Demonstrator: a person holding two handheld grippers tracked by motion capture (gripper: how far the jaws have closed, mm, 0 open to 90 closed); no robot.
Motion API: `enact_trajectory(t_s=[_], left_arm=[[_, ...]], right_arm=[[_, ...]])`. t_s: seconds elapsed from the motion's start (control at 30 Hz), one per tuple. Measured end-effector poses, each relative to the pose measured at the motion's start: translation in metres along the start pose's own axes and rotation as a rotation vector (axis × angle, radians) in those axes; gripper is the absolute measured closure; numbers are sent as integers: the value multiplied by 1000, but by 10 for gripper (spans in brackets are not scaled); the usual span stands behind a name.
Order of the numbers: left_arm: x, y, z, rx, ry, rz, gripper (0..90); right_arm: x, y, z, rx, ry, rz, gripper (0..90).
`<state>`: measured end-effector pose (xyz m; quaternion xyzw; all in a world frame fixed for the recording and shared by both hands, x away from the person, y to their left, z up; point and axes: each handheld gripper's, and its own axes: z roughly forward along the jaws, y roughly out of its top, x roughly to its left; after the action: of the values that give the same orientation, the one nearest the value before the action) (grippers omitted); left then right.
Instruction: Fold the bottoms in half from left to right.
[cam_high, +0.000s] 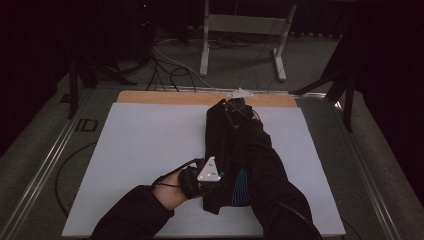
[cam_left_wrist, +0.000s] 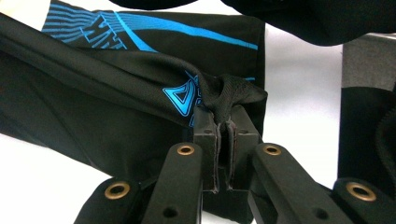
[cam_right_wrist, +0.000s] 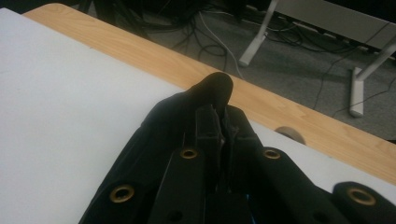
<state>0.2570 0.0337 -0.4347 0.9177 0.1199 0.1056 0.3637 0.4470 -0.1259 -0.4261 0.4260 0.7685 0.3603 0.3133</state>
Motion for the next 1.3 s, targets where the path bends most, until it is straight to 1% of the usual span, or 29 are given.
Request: enact_trajectory(t_s=[0.03, 0.07, 0.1, 0.13, 0.17, 0.2, 0.27, 0.33, 0.37, 0.4, 0.43, 0.47, 0.53, 0.57, 0.6, 0.63, 0.73, 0.8, 0.83, 0.9, 0.93, 0.97, 1.0, 1.03, 1.07, 1.1, 1.17, 1.27, 1.3], left_arm=[[0, 4, 2, -1, -3, 4, 866], [0, 4, 2, -1, -3, 4, 866], [0, 7, 5, -6, -14, 2, 867], [0, 7, 5, -6, -14, 2, 866], [-1, 9, 8, -8, -19, 1, 866], [-1, 9, 8, -8, -19, 1, 866], [-2, 14, 13, -10, -26, 9, 866], [-3, 15, 14, -16, -26, 5, 866], [-3, 18, 16, -12, -28, 13, 866], [-3, 18, 16, -12, -28, 13, 866], [-4, 21, 19, -18, -30, 13, 866], [-4, 23, 20, -15, -26, 21, 867], [-5, 24, 21, -22, -26, 17, 866], [-6, 27, 24, -25, -27, 18, 866], [-6, 27, 24, -25, -27, 18, 866], [-6, 29, 28, -19, -30, 25, 866], [-7, 34, 36, -10, -33, 35, 866], [-8, 35, 38, -9, -35, 37, 866], [-9, 37, 43, -3, -39, 44, 866], [-10, 38, 49, 2, -45, 45, 866], [-10, 38, 49, 2, -45, 45, 866], [-10, 39, 53, 5, -42, 46, 866], [-10, 39, 53, 5, -42, 46, 866], [-11, 40, 58, 9, -43, 45, 865], [-11, 40, 58, 9, -43, 45, 865], [-11, 41, 63, 9, -49, 41, 865], [-11, 42, 67, 8, -45, 39, 866], [-12, 44, 72, 7, -41, 44, 865], [-13, 45, 78, 5, -44, 42, 865]], right_arm=[[-5, -1, -2, -1, -4, 8, 864], [-5, -1, -2, -1, -4, 8, 864], [-10, -2, -5, -1, -7, 13, 864], [-10, -2, -5, -1, -7, 13, 864], [-15, -4, -7, 1, -12, 16, 864], [-15, -4, -7, 1, -12, 16, 864], [-20, -6, -9, 4, -21, 22, 864], [-23, -7, -10, 3, -23, 21, 864], [-26, -8, -12, 6, -28, 19, 864], [-26, -8, -12, 6, -28, 19, 864], [-30, -8, -14, 5, -33, 17, 864], [-31, -9, -14, 7, -36, 15, 864], [-34, -10, -15, 8, -35, 18, 863], [-38, -11, -16, 10, -39, 24, 864], [-38, -11, -16, 10, -39, 24, 864], [-42, -13, -17, 12, -39, 27, 863], [-47, -16, -17, 23, -46, 18, 864], [-48, -17, -17, 22, -48, 23, 863], [-52, -19, -16, 27, -50, 15, 863], [-54, -21, -15, 30, -49, 15, 863], [-54, -21, -15, 30, -49, 15, 863], [-56, -23, -14, 34, -50, 9, 863], [-56, -23, -14, 34, -50, 9, 863], [-58, -25, -13, 38, -52, 6, 863], [-58, -26, -13, 37, -49, 7, 863], [-60, -27, -12, 38, -48, 3, 863], [-63, -29, -11, 42, -47, 1, 863], [-68, -34, -9, 48, -39, 2, 863], [-70, -36, -8, 50, -36, 8, 863]])
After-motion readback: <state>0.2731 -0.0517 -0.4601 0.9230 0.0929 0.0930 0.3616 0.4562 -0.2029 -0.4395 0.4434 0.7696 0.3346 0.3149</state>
